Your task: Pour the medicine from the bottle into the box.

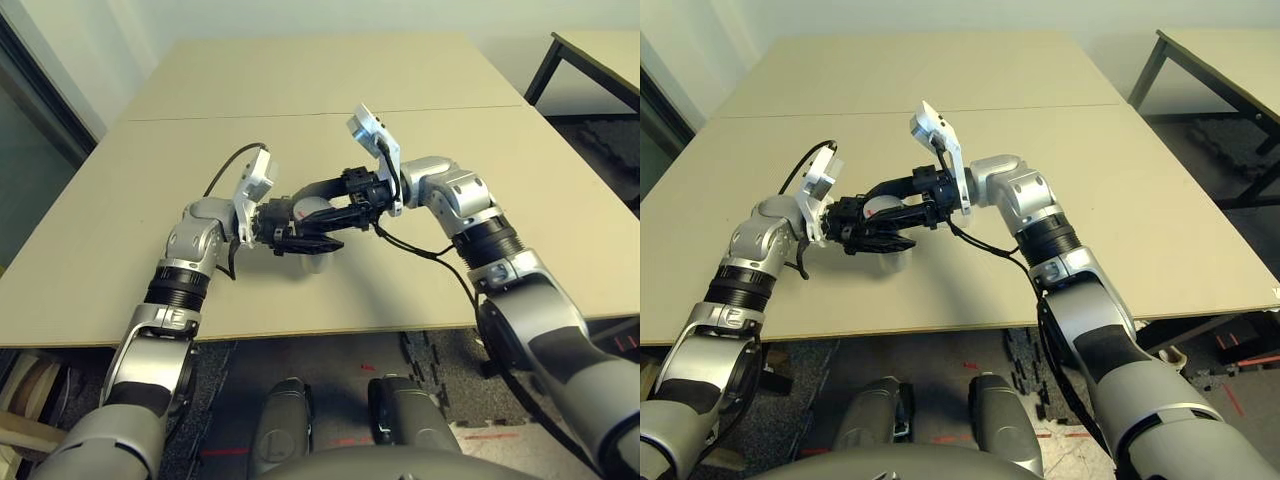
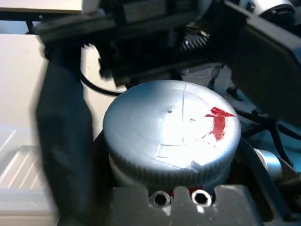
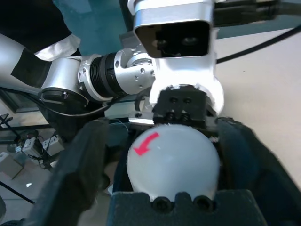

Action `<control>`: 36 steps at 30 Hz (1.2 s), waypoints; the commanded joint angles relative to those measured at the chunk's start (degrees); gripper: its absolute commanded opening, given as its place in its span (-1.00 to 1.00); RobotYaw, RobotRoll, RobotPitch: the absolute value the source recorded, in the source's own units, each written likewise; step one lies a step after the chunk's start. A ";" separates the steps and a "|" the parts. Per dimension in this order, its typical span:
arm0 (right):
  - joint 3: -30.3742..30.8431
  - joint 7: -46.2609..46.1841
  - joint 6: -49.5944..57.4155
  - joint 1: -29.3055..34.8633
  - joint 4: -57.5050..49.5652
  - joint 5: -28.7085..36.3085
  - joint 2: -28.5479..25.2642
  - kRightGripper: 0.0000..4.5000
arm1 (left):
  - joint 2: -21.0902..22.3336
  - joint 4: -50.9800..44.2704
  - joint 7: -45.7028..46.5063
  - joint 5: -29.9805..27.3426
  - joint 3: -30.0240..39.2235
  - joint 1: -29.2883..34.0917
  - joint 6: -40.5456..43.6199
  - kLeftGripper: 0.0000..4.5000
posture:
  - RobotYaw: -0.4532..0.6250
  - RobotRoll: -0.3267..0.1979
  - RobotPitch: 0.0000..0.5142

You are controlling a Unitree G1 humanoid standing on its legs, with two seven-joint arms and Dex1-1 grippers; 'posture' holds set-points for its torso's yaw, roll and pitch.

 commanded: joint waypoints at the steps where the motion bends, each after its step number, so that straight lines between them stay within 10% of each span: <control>1: -1.05 0.33 -0.45 -0.75 -0.26 0.29 -1.05 1.00 | 1.40 -2.25 -0.32 -1.15 0.24 1.26 1.01 0.24 | -0.24 0.25 -0.78; 36: 0.96 -3.33 -3.50 1.09 -1.64 -2.05 2.08 1.00 | 0.83 -4.04 2.90 -2.70 -0.03 1.74 0.34 0.24 | -0.22 0.25 -0.80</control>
